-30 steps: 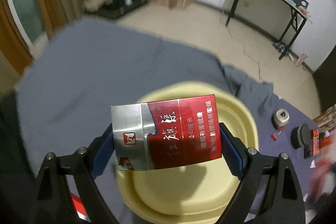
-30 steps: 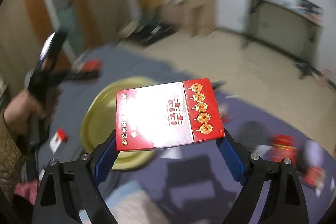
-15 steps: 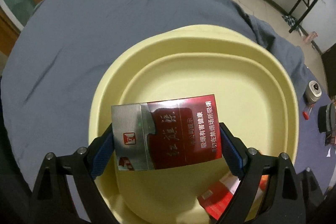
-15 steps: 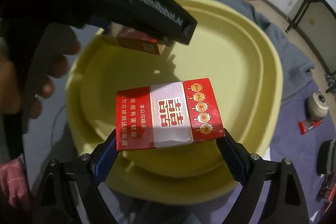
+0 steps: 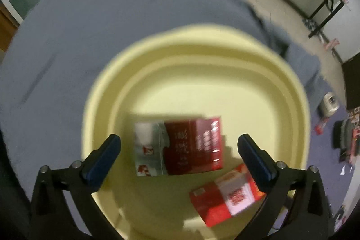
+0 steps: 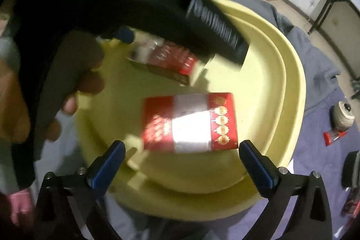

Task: Organize rigid objects
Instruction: 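Drop the silver-red pack into the yellow tray while the right tool drops the red-white pack, then grasp the round tin with the left tool while the right tool grasps the lavender plush cap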

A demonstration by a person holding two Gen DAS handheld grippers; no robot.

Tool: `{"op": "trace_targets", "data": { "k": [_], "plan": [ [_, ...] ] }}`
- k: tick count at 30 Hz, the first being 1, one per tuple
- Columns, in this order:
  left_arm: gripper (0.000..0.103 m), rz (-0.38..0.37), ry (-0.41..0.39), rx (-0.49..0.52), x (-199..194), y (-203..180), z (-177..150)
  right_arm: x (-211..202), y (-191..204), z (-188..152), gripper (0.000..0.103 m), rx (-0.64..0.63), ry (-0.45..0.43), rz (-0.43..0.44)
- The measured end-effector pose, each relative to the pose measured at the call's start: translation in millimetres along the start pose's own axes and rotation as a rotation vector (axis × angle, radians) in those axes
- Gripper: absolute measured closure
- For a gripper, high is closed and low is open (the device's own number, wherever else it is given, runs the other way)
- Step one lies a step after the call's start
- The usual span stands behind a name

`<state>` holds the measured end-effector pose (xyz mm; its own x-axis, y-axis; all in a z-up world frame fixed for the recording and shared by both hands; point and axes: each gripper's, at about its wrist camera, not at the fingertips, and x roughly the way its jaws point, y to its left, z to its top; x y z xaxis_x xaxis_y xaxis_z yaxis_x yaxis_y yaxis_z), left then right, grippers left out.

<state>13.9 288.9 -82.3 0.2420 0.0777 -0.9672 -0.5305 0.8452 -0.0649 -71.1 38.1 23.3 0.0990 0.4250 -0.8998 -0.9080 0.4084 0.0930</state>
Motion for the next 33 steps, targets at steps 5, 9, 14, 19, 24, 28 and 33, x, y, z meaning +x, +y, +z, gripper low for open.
{"op": "trace_targets", "data": {
  "k": [5, 9, 14, 19, 24, 28, 33],
  "plan": [
    [0.0, -0.008, -0.111, 0.06, -66.5, -30.0, 3.9, -58.6, -19.0, -11.0, 0.0, 0.054, -0.104, 0.009],
    [0.0, -0.044, -0.166, 0.212, -104.4, -89.6, -11.6, -120.1, -79.1, -46.1, 0.0, 0.184, -0.207, -0.072],
    [0.0, -0.175, -0.134, 0.322, -93.7, -168.4, -24.1, -176.7, -201.4, -129.9, 0.0, 0.477, -0.269, -0.24],
    [0.0, -0.183, -0.046, 0.284, -44.7, -232.1, -13.0, -203.9, -301.3, -207.5, 0.0, 0.763, -0.334, -0.451],
    [0.001, -0.106, -0.075, 0.29, -21.2, -259.9, 9.5, -195.3, -333.8, -221.3, 0.0, 0.816, -0.387, -0.476],
    [0.001, -0.14, -0.038, 0.246, -1.4, -247.4, 25.4, -183.6, -347.0, -221.8, 0.0, 0.866, -0.387, -0.435],
    [0.002, -0.198, -0.021, 0.245, 12.7, -258.1, 26.8, -168.7, -372.9, -224.4, 0.0, 0.885, -0.402, -0.443]
  ]
}}
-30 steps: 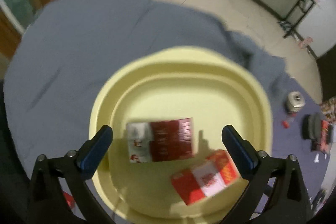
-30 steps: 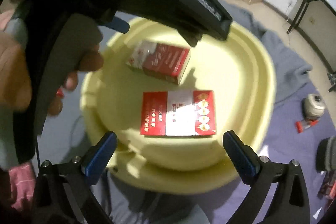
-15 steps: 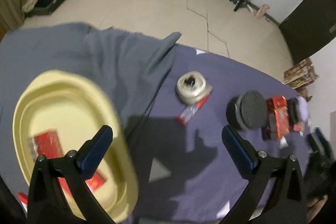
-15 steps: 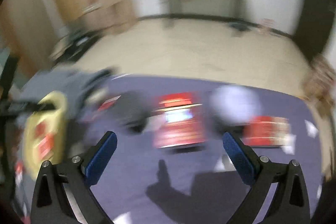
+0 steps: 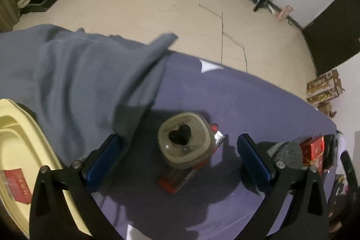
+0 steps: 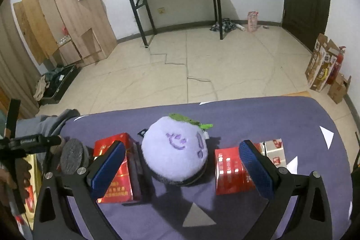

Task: Organize rigid objects
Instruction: 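Grasp the round tin with the left tool while the right tool grasps the lavender plush cap, then place the round tin in the yellow tray while the right tool places the plush cap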

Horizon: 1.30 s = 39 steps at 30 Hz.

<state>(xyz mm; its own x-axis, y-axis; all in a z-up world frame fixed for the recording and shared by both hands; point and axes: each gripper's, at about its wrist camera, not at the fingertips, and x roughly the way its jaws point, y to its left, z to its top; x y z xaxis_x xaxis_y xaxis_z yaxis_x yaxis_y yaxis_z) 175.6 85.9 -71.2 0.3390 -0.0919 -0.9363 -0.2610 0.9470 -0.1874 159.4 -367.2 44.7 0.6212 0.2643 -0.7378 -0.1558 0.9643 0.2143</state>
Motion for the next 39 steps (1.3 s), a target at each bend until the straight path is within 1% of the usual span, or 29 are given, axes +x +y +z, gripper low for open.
{"op": "trace_targets", "data": {
  "k": [1, 2, 3, 4, 5, 6, 7, 8, 9, 10, 12, 16, 18, 20, 23, 26, 28, 29, 30, 32, 33, 35, 37, 39],
  "plan": [
    [0.006, -0.011, 0.007, 0.007, 3.9, -2.6, -2.4, 0.0, -6.7, 0.7, 0.0, 0.002, -0.002, -0.008],
    [0.014, -0.009, 0.019, 0.016, 8.4, -4.3, -3.6, 3.8, -7.6, 1.4, 0.0, 0.003, 0.004, -0.019],
    [0.018, -0.007, 0.022, 0.02, 11.4, -5.4, -3.7, 7.3, -7.6, 2.0, 0.0, 0.009, 0.014, -0.016],
    [0.023, -0.007, 0.024, 0.024, 14.1, -5.9, -4.9, 11.9, -7.5, 2.4, 0.0, 0.018, 0.023, 0.005],
    [0.025, -0.004, 0.026, 0.026, 17.1, -7.0, -2.9, 17.7, -4.5, 3.2, 0.0, 0.011, 0.034, 0.014],
    [0.029, -0.009, 0.028, 0.029, 20.0, -7.0, -2.5, 16.9, -1.9, 5.2, 0.002, -0.005, 0.038, 0.01],
    [0.043, -0.017, 0.021, 0.034, 20.1, -6.3, -3.1, 19.2, 2.1, 6.0, 0.007, -0.041, 0.037, -0.001],
    [0.051, -0.026, 0.008, 0.041, 18.4, -6.3, -3.1, 19.8, 6.7, 6.4, 0.012, -0.084, 0.028, -0.017],
    [0.051, -0.044, -0.001, 0.042, 16.6, -6.1, -1.7, 18.8, 10.6, 6.6, 0.025, -0.12, 0.011, -0.033],
    [0.051, -0.057, -0.001, 0.039, 14.6, -4.8, -0.7, 18.0, 13.5, 6.8, 0.037, -0.137, 0.004, -0.03],
    [0.051, -0.067, 0.006, 0.039, 11.7, -1.3, 1.3, 20.7, 15.9, 6.6, 0.047, -0.143, 0.012, 0.007],
    [0.051, -0.065, 0.011, 0.058, 7.6, 2.6, -2.5, 17.0, 10.3, 3.6, 0.05, -0.158, 0.004, 0.023],
    [0.051, -0.078, 0.01, 0.058, 5.8, 2.9, -3.5, 10.4, 1.5, 1.8, 0.05, -0.149, -0.009, 0.039],
    [0.051, -0.077, -0.007, 0.058, 0.1, 5.1, -5.2, 3.6, -5.7, 3.2, 0.05, -0.136, -0.036, 0.05],
    [0.051, -0.096, -0.019, 0.054, -13.0, 9.2, -5.5, -13.6, -9.7, 8.0, 0.051, -0.127, -0.087, 0.08],
    [0.051, -0.105, -0.066, 0.064, -38.1, 15.4, -5.8, -25.4, -6.1, 7.8, 0.051, -0.128, -0.109, 0.132],
    [0.051, -0.167, -0.106, 0.035, -62.5, 31.6, -5.6, -38.5, 8.0, 9.8, 0.051, -0.165, -0.116, 0.195],
    [0.051, -0.185, -0.123, 0.017, -72.7, 41.0, -4.6, -48.6, 24.7, 10.4, 0.051, -0.21, -0.122, 0.232],
    [0.051, -0.182, -0.139, 0.005, -85.6, 53.0, -4.9, -55.8, 37.1, 10.0, 0.051, -0.244, -0.126, 0.257],
    [0.051, -0.144, -0.183, 0.001, -117.1, 81.8, -6.4, -70.0, 70.3, 5.9, 0.051, -0.32, -0.125, 0.318],
    [0.051, -0.133, -0.197, 0.0, -127.0, 91.4, -7.2, -77.0, 91.4, 2.2, 0.051, -0.359, -0.115, 0.358],
    [0.051, -0.092, -0.22, -0.007, -148.4, 122.1, -11.3, -85.5, 130.9, -7.1, 0.051, -0.419, -0.082, 0.439],
    [0.051, -0.017, -0.23, -0.019, -162.8, 155.3, -19.3, -86.7, 179.1, -27.1, 0.051, -0.487, -0.027, 0.532],
    [0.051, 0.043, -0.205, -0.026, -160.8, 179.9, -27.5, -80.2, 224.9, -55.4, 0.051, -0.594, 0.036, 0.558]
  ]
}}
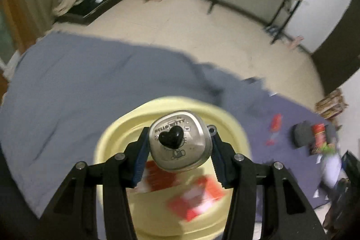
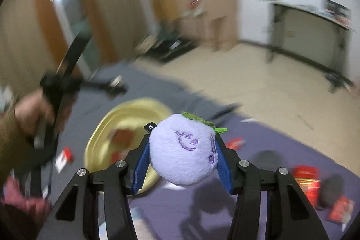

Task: Organize rigid objects
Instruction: 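Place the round tin in the yellow tray while the right tool places the plush cap, then grasp the black foam cylinder with the left tool while the right tool grasps the red-gold pack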

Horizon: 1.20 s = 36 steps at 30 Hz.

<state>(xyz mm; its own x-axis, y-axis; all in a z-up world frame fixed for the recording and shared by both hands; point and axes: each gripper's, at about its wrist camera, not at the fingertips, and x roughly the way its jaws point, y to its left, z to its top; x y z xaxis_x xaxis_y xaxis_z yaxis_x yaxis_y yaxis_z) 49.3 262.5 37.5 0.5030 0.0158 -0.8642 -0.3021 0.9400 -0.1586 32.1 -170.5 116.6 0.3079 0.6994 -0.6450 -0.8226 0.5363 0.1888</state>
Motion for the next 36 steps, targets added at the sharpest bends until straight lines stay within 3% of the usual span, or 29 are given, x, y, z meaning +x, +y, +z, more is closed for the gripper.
{"op": "trace_targets", "data": {
  "k": [4, 8, 12, 18, 19, 20, 21, 22, 25, 29, 33, 36],
  "plan": [
    [0.051, 0.075, 0.078, -0.009, 31.0, 40.4, -26.2, 80.0, 68.8, -13.5, 0.051, -0.118, 0.171, 0.072],
    [0.051, 0.091, 0.144, -0.024, 73.8, 58.4, -43.3, 146.0, 95.9, -29.3, 0.051, -0.199, 0.303, 0.033],
    [0.051, 0.086, 0.168, -0.011, 97.1, 61.3, -48.2, 181.6, 107.2, -32.9, 0.051, -0.223, 0.341, 0.017],
    [0.05, 0.088, 0.173, -0.012, 109.4, 55.0, -49.5, 201.6, 127.1, -26.5, 0.047, -0.24, 0.316, 0.004],
    [0.044, 0.092, 0.175, -0.009, 108.5, 55.9, -49.4, 201.8, 128.1, -26.2, 0.042, -0.241, 0.318, 0.003],
    [0.025, 0.102, 0.176, -0.007, 108.2, 54.3, -49.3, 199.4, 128.5, -25.8, 0.034, -0.235, 0.314, 0.011],
    [0.018, 0.105, 0.171, -0.009, 105.7, 55.4, -48.2, 190.4, 129.4, -26.8, 0.015, -0.223, 0.3, 0.026],
    [0.01, 0.111, 0.152, -0.017, 99.1, 54.4, -46.2, 180.5, 127.8, -26.6, 0.004, -0.212, 0.284, 0.038],
    [0.003, 0.102, 0.08, -0.03, 73.0, 52.3, -37.3, 160.1, 126.0, -19.0, 0.002, -0.189, 0.237, 0.041],
    [0.0, 0.067, 0.044, -0.007, 39.4, 24.6, -19.1, 123.3, 104.8, -7.5, 0.0, -0.129, 0.179, -0.002],
    [0.0, -0.012, 0.018, 0.064, 17.9, -20.8, -8.0, 58.9, 44.7, -1.4, 0.0, -0.025, 0.099, -0.073],
    [0.0, -0.063, 0.01, 0.11, 11.7, -64.6, -4.8, 16.2, -25.9, -13.6, 0.0, 0.08, 0.073, -0.194]
  ]
}}
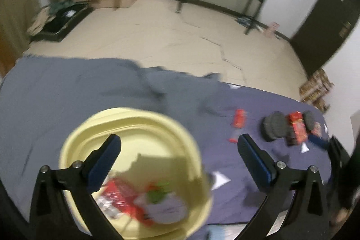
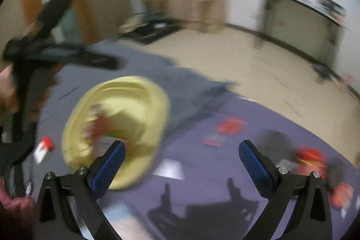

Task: Organize rigid objects
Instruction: 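Grasp the black foam cylinder with the left tool while the right tool grasps the red-gold pack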

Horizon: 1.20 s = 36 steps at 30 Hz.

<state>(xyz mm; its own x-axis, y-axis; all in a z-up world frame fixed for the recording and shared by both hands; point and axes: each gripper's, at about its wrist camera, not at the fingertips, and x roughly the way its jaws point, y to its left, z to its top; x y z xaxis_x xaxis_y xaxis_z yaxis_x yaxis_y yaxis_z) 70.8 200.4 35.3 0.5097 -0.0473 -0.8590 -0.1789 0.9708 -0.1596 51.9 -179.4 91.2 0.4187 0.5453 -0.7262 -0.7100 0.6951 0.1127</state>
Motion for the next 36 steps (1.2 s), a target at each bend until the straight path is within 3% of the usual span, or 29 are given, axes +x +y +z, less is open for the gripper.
{"op": "trace_targets", "data": {
  "k": [6, 8, 10, 13, 16, 20, 23, 28, 36],
  "plan": [
    [0.0, -0.095, 0.049, 0.114, 34.1, -100.5, 5.2, -39.8, -167.0, -67.7, 0.0, 0.263, 0.036, -0.265],
    [0.0, -0.123, 0.076, 0.147, 54.6, -136.4, 1.4, -44.8, -194.4, -87.8, 0.0, 0.379, 0.061, -0.252],
    [0.0, -0.143, 0.096, 0.185, 80.5, -172.9, -5.0, -42.8, -195.2, -92.5, 0.0, 0.41, 0.025, -0.173],
    [0.0, -0.13, 0.148, 0.222, 113.2, -205.7, -11.1, -8.6, -168.4, -79.5, 0.0, 0.277, 0.103, -0.139],
    [0.0, -0.094, 0.172, 0.272, 137.4, -229.8, -13.9, 18.9, -154.7, -74.5, 0.0, 0.205, 0.15, -0.177],
    [0.0, -0.05, 0.198, 0.323, 160.6, -243.6, -10.5, 35.3, -163.0, -73.1, 0.0, 0.255, 0.151, -0.204],
    [0.0, -0.093, 0.206, 0.319, 167.7, -245.9, -7.9, 48.1, -169.6, -73.1, 0.002, 0.249, 0.154, -0.196],
    [0.0, -0.107, 0.213, 0.335, 171.4, -256.9, -4.6, 43.3, -167.9, -75.7, 0.011, 0.238, 0.118, -0.181],
    [0.0, -0.086, 0.233, 0.351, 163.6, -256.5, -5.6, 31.2, -176.1, -84.2, 0.01, 0.218, 0.094, -0.184]
  ]
}}
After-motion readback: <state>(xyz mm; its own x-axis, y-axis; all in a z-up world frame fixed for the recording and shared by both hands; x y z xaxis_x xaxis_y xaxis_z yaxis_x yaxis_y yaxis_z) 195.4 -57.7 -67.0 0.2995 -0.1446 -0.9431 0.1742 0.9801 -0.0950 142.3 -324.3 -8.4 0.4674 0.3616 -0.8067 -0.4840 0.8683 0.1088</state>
